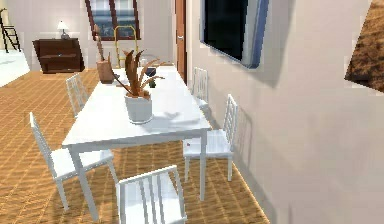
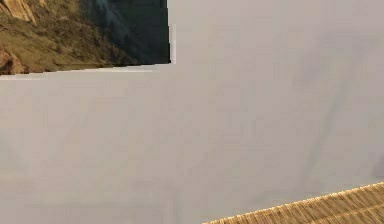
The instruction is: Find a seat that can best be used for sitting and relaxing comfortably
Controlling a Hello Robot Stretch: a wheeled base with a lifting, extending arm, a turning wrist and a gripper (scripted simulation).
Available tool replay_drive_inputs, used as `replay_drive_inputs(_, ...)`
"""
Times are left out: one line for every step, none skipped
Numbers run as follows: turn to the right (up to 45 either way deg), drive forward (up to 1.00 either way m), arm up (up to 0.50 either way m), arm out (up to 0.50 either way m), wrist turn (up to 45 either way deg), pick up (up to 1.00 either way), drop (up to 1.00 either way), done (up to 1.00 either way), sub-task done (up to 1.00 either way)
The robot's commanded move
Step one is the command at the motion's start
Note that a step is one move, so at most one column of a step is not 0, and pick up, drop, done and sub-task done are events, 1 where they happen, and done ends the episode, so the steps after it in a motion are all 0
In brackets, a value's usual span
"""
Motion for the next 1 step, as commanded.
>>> replay_drive_inputs(0.0, 0.0, 0.0, 0.0, 0.0, 0.0, 0.0, 1.0, 0.0)
